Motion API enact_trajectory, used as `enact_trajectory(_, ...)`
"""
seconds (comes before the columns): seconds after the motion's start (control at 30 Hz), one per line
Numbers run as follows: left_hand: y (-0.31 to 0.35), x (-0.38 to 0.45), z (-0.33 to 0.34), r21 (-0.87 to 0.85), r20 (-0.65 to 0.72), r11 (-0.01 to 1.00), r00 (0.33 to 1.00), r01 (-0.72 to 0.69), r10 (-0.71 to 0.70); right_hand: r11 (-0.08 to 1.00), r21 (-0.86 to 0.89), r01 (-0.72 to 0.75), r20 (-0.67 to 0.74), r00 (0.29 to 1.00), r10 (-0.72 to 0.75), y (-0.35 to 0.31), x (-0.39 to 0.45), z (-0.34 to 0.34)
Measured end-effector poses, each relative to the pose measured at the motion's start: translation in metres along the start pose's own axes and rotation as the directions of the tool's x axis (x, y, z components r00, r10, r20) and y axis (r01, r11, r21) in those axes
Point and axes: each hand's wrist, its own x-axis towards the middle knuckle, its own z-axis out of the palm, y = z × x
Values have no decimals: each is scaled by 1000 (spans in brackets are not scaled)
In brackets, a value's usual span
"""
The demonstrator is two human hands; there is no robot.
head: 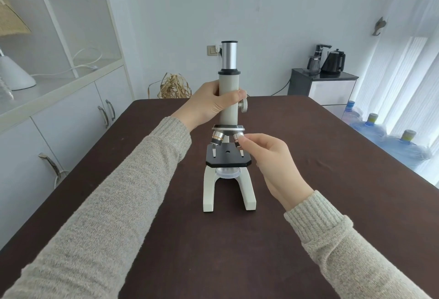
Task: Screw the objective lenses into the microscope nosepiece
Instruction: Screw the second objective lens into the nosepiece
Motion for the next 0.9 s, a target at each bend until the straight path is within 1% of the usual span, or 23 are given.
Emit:
enact_trajectory(0.13, 1, 0, 0, 0, -4, 1000, 1000, -3, 3, 999, 36, -10, -63, 998, 12, 1, 2, 1)
enact_trajectory(0.27, 1, -1, 1, -2, -2, 1000, 1000, -10, 10, 1000, 6, 14, -55, 998, -13, 0, 1, 2)
enact_trajectory(0.43, 1, -1, 0, 2, -1, 1000, 1000, -6, 6, 1000, -2, 9, -32, 999, -10, -4, -2, 4)
enact_trajectory(0.63, 0, 0, 0, 6, 1, 1000, 1000, -3, 3, 1000, -17, -10, -56, 998, 9, -3, 0, 6)
enact_trajectory(0.9, 0, 0, 0, -6, 18, 1000, 1000, -20, 20, 999, -26, 27, -25, 999, -28, 1, -2, 2)
